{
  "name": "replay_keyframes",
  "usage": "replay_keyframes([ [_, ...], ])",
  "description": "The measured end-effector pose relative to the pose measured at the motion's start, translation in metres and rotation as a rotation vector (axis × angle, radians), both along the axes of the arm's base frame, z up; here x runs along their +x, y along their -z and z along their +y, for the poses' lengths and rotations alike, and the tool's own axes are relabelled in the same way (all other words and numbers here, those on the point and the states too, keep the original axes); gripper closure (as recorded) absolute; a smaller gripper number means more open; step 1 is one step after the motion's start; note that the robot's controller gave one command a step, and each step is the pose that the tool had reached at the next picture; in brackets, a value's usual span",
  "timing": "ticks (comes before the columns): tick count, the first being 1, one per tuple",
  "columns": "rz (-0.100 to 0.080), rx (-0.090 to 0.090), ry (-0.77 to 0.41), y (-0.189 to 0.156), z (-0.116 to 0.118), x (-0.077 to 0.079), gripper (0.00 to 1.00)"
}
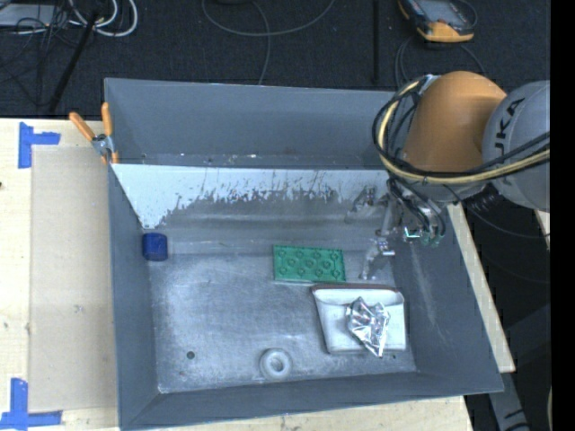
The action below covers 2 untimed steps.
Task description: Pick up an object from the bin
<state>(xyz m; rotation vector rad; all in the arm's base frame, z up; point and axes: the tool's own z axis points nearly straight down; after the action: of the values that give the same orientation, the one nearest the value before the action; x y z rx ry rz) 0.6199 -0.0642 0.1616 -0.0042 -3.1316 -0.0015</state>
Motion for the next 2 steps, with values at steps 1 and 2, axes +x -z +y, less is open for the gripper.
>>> replay_keyframes([
  [1, -0.015, -0.001, 0.035, 0.078, 0.029, 0.003, 0.0],
  [2, -0.012, -0.001, 0.197, 0.061, 0.056, 0.001, 0.0],
])
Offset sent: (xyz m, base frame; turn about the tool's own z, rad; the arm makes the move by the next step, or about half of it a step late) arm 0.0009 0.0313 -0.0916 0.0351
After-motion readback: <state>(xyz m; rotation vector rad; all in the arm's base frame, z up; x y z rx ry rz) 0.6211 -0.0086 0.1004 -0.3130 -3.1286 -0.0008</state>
